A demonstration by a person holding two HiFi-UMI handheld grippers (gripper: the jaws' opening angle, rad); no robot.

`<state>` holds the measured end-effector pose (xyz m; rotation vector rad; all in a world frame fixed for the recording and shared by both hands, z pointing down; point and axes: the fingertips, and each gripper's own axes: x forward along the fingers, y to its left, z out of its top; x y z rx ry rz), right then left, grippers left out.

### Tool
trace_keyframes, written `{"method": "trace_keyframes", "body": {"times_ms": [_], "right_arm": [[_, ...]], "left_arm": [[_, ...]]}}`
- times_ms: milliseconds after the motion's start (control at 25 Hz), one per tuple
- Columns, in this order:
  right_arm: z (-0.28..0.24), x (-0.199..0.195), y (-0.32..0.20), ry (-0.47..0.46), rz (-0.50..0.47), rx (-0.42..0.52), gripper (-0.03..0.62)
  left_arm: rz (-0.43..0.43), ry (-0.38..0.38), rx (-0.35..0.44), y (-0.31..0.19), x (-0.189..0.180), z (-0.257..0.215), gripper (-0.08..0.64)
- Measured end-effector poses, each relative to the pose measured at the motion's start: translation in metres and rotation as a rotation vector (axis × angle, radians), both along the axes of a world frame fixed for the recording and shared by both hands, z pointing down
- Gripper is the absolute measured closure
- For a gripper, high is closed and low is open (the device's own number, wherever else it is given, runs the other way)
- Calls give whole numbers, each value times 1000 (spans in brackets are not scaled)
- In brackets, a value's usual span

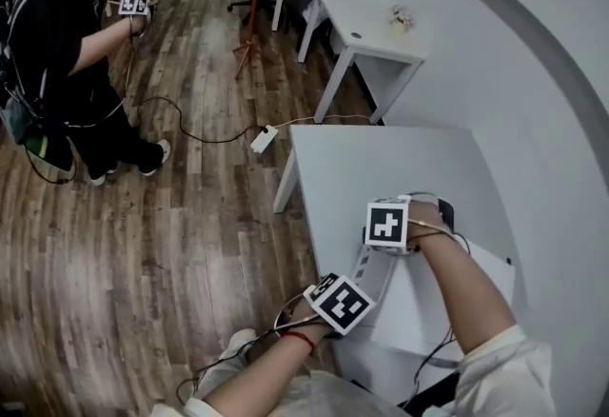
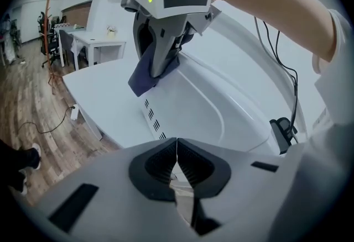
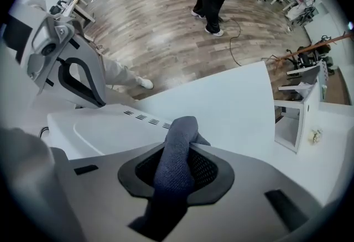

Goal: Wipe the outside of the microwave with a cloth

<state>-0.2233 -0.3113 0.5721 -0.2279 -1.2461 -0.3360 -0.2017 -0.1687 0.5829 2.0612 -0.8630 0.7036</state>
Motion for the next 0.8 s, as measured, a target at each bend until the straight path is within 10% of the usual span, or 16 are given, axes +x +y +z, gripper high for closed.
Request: {"method": "trace_keyframes", "body": {"times_ms": [800], "right_arm": [[4,5,93,72,-65,-75,495]], "left_arm": [[-85,4,-125,40,-16,38,557]]}}
